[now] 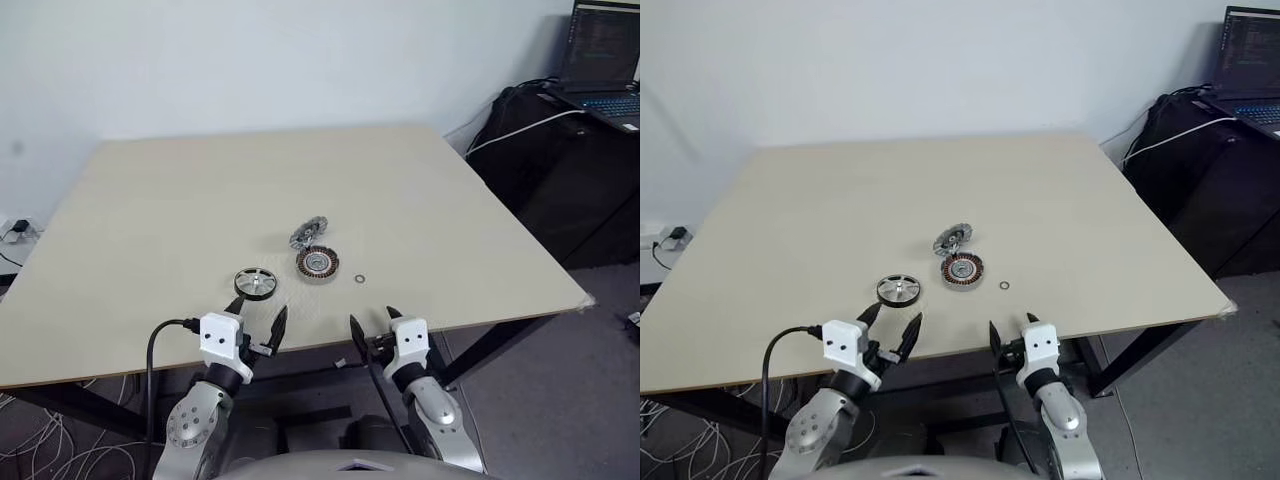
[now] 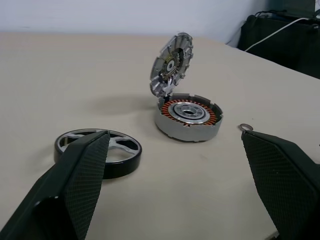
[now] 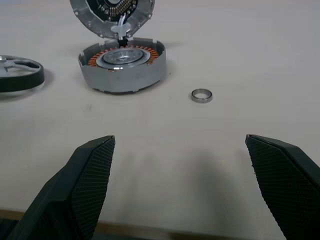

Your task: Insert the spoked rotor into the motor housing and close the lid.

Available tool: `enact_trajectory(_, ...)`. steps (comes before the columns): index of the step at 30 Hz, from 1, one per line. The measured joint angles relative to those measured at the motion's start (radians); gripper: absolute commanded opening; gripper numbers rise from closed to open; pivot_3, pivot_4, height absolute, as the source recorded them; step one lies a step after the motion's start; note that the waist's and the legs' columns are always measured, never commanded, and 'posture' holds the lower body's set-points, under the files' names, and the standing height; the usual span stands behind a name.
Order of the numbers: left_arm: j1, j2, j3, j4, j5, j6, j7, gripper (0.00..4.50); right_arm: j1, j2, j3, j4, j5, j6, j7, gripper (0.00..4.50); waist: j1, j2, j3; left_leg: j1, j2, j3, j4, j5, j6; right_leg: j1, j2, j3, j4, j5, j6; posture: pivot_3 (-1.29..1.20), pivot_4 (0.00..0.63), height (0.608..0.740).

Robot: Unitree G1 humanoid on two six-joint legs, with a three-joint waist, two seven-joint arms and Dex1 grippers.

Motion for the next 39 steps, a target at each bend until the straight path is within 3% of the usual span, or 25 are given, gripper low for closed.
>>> enact_trajectory(21,-0.018,-0.032,-0.042,-0.01,0.022,0.04,0.038,4.47,-0.025,-0.004,-0.012,0.094,-0.006,-0.074,-0.008,4.5,0.001,0.0,0.0,0.0,0.0,0.0,0.0,0.0,0.0,0.0,0.001,0.001,0.0,0.0,0.0,0.0,0.0,0.74)
enact_trajectory(31,-0.027,-0.068,-0.007,0.029,0.071,0.0,0.135,4.47,-0.138,-0.001,-0.039,-0.158,-0.041,0.32,-0.109,4.5,0.001,0.001,0.0,0.001,0.0,0.0,0.0,0.0,0.0,0.0,0.002,0.0,0.001,0.0,0.0,0.0,0.0,0.74)
enact_trajectory(35,-0.071,-0.053,0.039,0.106,0.057,-0.024,0.126,4.47,-0.215,0.002,-0.033,-0.172,-0.008,0.484,-0.073,4.5,0.001,0.001,0.0,0.0,0.0,0.0,0.0,0.0,0.0,0.0,0.002,0.0,0.001,0.0,-0.001,0.0,0.0,0.74)
enact_trajectory(39,-0.075,-0.04,0.061,0.144,0.041,-0.056,0.094,4.47,-0.294,-0.012,-0.018,-0.108,0.004,0.529,-0.021,4.5,0.0,0.0,0.0,0.0,-0.001,0.001,0.0,0.001,0.001,0.001,0.002,0.0,0.0,0.0,0.0,0.0,0.0,0.74)
